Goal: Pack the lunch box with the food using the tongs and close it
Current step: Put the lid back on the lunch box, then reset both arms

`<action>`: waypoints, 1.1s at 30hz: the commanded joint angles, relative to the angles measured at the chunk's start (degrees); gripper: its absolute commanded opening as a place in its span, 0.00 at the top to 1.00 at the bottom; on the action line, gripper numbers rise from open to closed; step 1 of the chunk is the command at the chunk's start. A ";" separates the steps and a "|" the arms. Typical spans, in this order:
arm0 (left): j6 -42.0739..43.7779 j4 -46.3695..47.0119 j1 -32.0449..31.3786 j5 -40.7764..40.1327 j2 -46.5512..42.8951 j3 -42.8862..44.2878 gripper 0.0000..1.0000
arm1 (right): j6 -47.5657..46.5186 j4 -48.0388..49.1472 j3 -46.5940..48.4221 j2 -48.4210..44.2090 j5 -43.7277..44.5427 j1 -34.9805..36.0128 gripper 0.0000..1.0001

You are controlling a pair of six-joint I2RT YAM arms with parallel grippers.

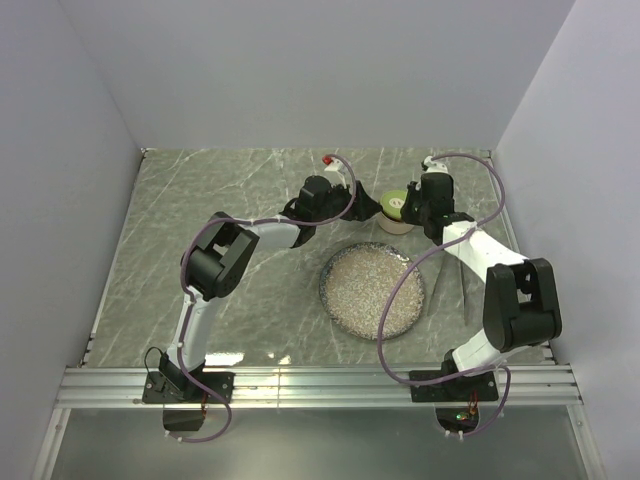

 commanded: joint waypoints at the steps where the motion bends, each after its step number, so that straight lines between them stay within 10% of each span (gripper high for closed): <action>1: 0.41 2.30 0.12 0.44 -3.92 -0.30 0.25 | 0.07 0.51 0.85 -2.26 0.93 0.13 0.76; 19: 5.41 2.74 0.12 -8.07 -12.26 -7.58 0.25 | -0.63 3.50 -5.55 -16.31 1.46 0.13 0.75; 33: 9.90 -4.81 3.10 -30.04 -39.21 -27.36 0.21 | 0.42 1.84 -20.23 -48.57 2.87 0.22 0.44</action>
